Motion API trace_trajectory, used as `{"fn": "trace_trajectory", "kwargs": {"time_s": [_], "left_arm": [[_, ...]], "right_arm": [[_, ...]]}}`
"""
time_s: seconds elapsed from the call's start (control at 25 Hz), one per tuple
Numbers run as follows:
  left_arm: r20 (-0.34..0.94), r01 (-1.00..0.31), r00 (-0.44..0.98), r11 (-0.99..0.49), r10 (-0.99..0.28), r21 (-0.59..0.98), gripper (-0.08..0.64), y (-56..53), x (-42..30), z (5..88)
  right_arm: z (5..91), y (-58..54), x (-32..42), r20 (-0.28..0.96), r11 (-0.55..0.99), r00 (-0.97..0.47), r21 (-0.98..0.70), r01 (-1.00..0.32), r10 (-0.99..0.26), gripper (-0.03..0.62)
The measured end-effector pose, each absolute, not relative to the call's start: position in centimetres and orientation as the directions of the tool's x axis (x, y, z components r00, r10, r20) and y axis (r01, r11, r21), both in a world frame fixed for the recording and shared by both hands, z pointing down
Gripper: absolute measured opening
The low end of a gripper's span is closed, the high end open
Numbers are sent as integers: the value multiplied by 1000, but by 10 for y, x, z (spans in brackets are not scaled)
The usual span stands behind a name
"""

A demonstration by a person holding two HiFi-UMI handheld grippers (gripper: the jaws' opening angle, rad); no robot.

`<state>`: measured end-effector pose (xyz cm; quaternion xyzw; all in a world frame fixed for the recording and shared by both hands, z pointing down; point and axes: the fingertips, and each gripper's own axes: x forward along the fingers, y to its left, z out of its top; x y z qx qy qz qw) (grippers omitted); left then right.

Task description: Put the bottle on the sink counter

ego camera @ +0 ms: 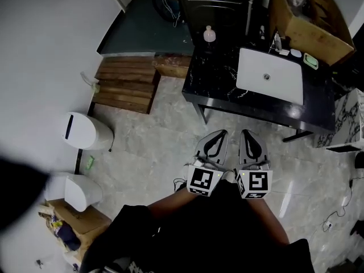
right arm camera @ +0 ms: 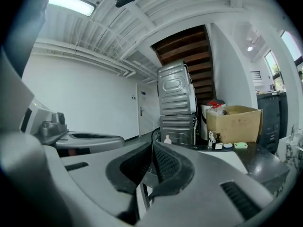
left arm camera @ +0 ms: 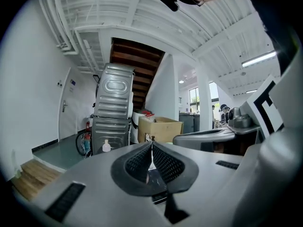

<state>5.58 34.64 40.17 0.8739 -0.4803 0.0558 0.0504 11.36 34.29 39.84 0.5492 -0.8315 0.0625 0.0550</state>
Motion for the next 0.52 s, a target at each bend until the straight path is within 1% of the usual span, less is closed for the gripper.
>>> {"fn": "trace_trajectory", "kwargs": {"time_s": [0.12, 0.28, 0.52], "left_arm": [[135, -846, 531, -533, -836, 29, 17, 353, 47, 399], [116, -853, 521, -521, -845, 36, 17, 349, 39, 394], [78, -857, 516, -514, -853, 46, 17, 350, 53, 391]], "right_arm": [[402, 352, 100, 170, 398, -398, -33, -917, -902, 38], [392, 350, 90, 145, 409, -407, -19, -912, -902, 38], [393, 354, 93, 151, 454, -447, 18, -891, -882, 38]]}}
